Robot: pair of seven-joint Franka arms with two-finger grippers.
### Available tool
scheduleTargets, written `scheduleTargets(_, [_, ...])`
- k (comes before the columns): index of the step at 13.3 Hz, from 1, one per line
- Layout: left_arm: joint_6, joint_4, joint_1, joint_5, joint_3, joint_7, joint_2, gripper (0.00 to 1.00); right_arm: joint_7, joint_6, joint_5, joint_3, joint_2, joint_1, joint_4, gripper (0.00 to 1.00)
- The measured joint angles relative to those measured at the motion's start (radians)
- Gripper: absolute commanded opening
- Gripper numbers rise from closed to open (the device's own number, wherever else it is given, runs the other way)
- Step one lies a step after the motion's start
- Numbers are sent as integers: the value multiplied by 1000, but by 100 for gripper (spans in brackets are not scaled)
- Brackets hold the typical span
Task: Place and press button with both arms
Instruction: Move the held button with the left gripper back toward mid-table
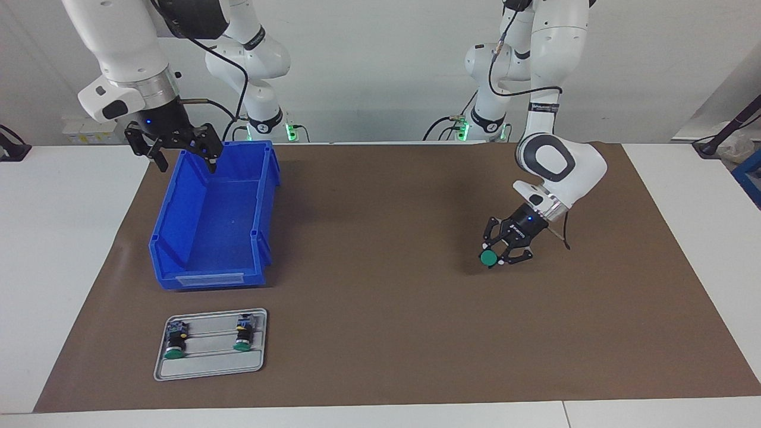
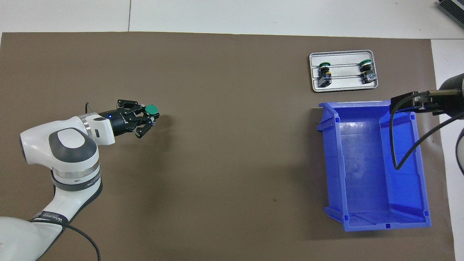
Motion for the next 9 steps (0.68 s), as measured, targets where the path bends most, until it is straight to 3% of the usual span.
scheduleTargets(2, [0, -29, -23, -182, -7, 146, 8, 0, 0, 0, -1, 0, 0, 0, 0, 100])
scheduleTargets(9, [-44, -20, -115, -595, -15, 322, 11, 0, 0, 0, -1, 2, 0, 0, -1, 100])
